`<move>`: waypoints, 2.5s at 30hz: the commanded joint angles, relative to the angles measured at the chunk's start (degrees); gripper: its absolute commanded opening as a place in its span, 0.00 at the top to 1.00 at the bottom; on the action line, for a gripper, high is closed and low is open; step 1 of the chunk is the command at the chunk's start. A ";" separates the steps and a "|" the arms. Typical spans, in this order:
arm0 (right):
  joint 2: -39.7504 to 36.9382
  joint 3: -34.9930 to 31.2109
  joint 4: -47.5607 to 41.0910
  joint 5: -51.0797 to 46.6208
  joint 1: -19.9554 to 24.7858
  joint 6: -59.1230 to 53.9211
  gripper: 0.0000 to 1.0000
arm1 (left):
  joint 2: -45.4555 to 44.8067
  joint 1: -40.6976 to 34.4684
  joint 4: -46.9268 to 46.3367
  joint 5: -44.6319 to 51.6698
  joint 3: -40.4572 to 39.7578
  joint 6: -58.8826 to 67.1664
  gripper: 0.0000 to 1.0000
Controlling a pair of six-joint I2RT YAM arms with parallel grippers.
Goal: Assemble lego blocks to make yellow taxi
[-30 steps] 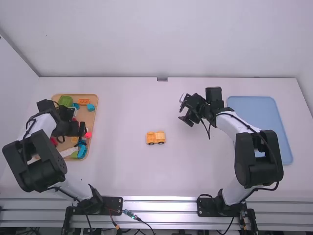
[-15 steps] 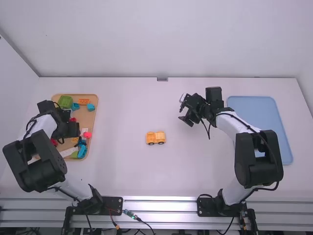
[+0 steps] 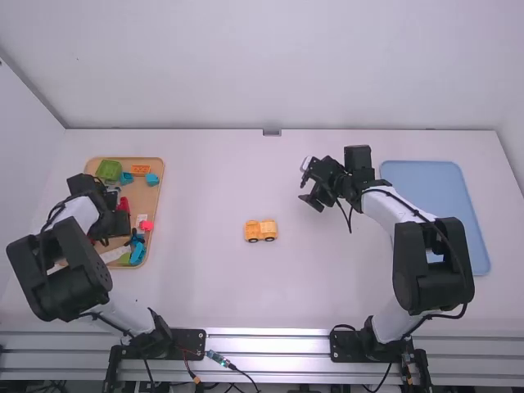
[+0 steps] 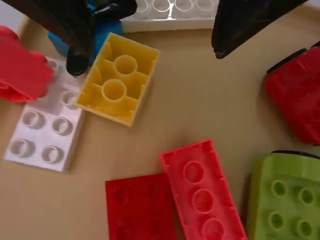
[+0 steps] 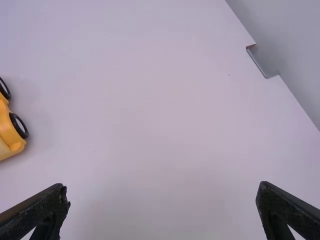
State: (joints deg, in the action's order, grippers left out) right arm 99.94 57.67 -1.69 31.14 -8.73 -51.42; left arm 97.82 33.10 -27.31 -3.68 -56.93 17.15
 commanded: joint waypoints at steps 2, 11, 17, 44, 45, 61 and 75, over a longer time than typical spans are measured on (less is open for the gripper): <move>-1.60 -0.31 -0.22 0.26 -0.28 0.20 0.01 | 0.61 0.28 -0.20 -1.49 0.96 -1.25 0.40; -1.60 -0.31 -0.26 0.28 0.13 0.22 0.01 | 0.61 0.24 2.12 -0.18 3.26 -0.84 0.37; -1.60 -0.31 -0.31 0.31 0.13 0.22 0.01 | 0.61 0.26 3.23 5.63 4.42 4.78 0.36; -1.60 -0.31 -0.66 0.26 0.13 0.22 0.01 | 0.61 0.26 11.19 1.92 7.69 6.05 0.39; -1.60 -0.31 -0.66 0.31 0.13 0.22 0.01 | 0.61 0.28 11.08 1.33 7.69 6.07 0.38; -1.60 -0.31 -1.31 0.28 0.13 0.20 0.01 | 0.61 0.26 12.83 3.05 7.72 6.05 0.38; -1.60 -0.31 -1.75 0.26 0.11 0.20 0.01 | 0.61 0.26 18.27 5.35 10.78 2.42 0.34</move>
State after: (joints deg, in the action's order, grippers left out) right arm 99.94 57.67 -3.22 31.14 -8.71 -51.33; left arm 97.82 33.12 -8.84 -0.03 -47.81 20.40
